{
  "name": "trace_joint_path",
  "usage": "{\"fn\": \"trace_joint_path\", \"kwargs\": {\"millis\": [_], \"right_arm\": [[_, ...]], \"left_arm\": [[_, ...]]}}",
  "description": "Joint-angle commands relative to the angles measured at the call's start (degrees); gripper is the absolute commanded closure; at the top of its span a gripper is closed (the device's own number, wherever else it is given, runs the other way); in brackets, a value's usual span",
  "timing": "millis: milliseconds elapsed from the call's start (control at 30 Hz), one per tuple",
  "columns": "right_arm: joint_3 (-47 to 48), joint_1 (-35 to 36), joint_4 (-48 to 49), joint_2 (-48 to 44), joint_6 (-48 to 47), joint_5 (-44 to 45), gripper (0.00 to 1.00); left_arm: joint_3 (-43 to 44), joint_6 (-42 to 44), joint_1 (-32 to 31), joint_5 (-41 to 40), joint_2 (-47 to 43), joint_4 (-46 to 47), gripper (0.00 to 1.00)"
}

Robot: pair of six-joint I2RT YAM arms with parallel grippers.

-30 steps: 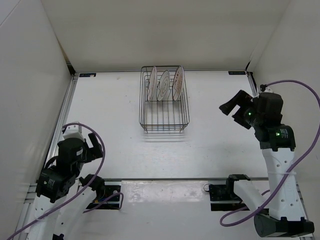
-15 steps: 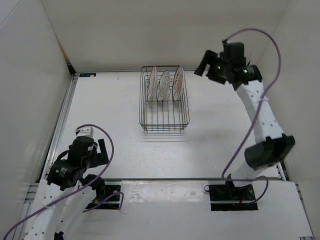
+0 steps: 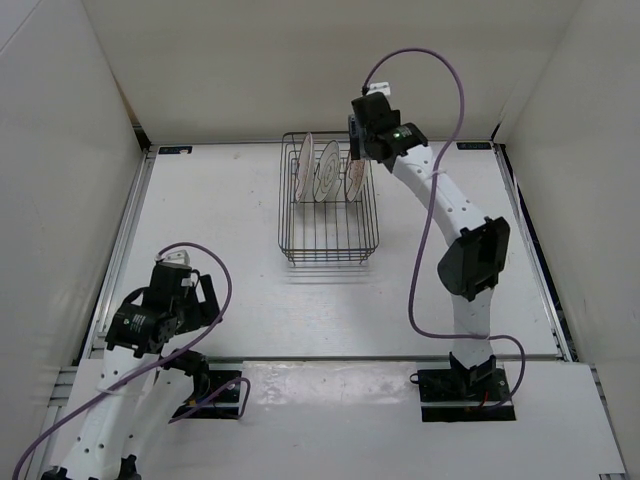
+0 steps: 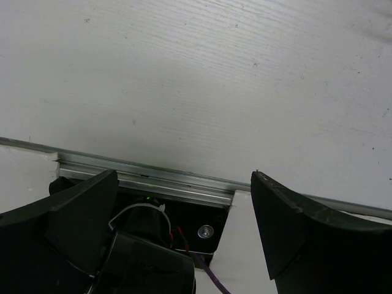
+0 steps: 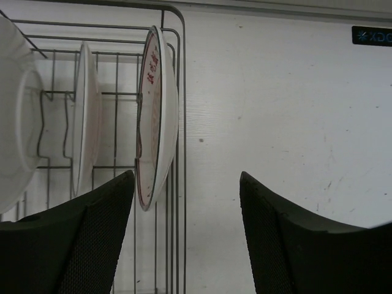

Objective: Unload the plates from the dish rack

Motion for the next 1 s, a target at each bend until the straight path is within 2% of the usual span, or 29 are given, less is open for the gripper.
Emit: {"fn": "trace_joint_path", "kwargs": {"millis": [0, 233, 433, 600, 967], "right_arm": [[2.13, 1.99, 4.42, 1.93, -4.32, 9.75, 0.28], [2.04, 4.1, 7.32, 6.5, -5.19, 13.97, 0.41], [1.69, 5.95, 13.73, 9.41, -12.13, 20.65, 0.49], [2.04, 6.3, 17.17, 11.78, -17.06, 25.57, 0.6], [0.73, 6.57, 17.0, 13.45, -16.19, 26.81, 0.72]], "left_arm": [[0.49, 0.14, 0.29, 2.28, 0.42, 0.52, 0.0], [0.66, 0.05, 0.29, 2.89, 1.92, 0.08, 0.0], [0.4, 0.05, 0.37, 4.39, 3.32, 0.0, 0.0], [0.66, 0.14, 0.64, 4.74, 3.5, -0.27, 0.0], [0.4, 0.32, 1.08, 5.27, 3.59, -0.09, 0.0]]}}
